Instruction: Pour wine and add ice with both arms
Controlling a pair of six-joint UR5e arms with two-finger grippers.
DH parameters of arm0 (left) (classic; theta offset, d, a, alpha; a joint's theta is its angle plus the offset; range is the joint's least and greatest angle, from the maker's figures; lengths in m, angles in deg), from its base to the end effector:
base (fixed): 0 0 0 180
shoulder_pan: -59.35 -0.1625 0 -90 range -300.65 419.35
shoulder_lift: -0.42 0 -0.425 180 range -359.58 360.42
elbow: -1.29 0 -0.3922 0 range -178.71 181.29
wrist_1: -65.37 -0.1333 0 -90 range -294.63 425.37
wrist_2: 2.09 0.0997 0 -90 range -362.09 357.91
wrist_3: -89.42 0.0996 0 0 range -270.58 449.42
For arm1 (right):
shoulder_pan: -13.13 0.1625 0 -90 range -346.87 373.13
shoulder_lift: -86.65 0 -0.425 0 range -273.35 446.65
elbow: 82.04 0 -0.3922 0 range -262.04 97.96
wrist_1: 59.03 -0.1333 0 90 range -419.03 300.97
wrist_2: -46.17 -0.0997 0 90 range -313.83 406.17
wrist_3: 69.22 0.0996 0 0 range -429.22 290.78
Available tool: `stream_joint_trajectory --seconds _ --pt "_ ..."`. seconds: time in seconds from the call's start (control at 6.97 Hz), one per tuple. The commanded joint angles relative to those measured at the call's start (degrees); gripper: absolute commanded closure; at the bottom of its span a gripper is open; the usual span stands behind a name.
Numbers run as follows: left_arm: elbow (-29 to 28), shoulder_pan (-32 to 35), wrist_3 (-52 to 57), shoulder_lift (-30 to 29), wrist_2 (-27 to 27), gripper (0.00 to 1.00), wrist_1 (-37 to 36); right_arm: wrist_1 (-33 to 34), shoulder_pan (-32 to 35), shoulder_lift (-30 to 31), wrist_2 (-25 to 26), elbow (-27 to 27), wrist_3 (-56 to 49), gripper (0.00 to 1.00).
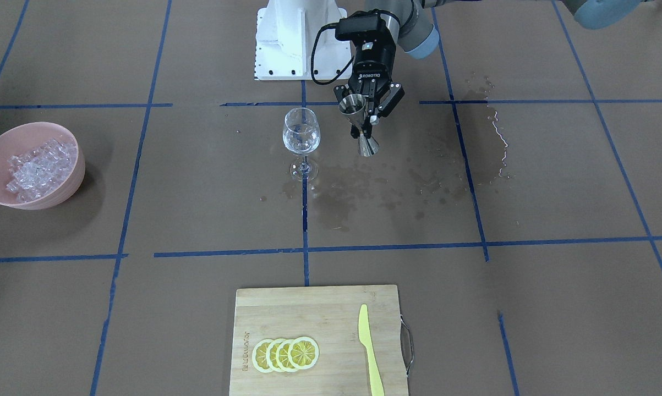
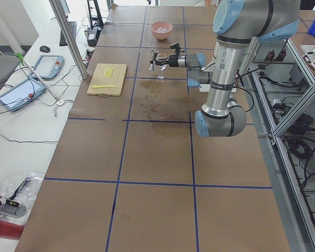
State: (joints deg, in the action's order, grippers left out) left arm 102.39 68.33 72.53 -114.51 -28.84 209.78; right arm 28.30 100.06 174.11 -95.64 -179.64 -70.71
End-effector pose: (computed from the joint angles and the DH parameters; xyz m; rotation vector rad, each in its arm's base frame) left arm 0.4991 -0.3039 0.2172 1.5012 0.4741 0.0067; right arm 0.0273 -0.5180 0.5560 0.1959 -0.9040 -0.1749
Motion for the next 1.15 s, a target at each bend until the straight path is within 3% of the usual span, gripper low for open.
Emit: stream_joint_trajectory --seconds 0.0,0.29,1.0 --pt "-0.5 -1.8 5.3 -0.1 0.0 1.00 -0.6 0.1 0.0 0.1 0.0 0.4 0.0 0.00" --pt "0.2 -2.3 11.6 -3.3 0.0 1.00 -4.0 0.1 0.0 0.2 0.0 0.5 0.0 0.00" --pt "0.4 -2.6 28.5 -3.4 0.0 1.00 -7.0 0.2 0.0 0.2 0.0 0.7 0.0 0.00"
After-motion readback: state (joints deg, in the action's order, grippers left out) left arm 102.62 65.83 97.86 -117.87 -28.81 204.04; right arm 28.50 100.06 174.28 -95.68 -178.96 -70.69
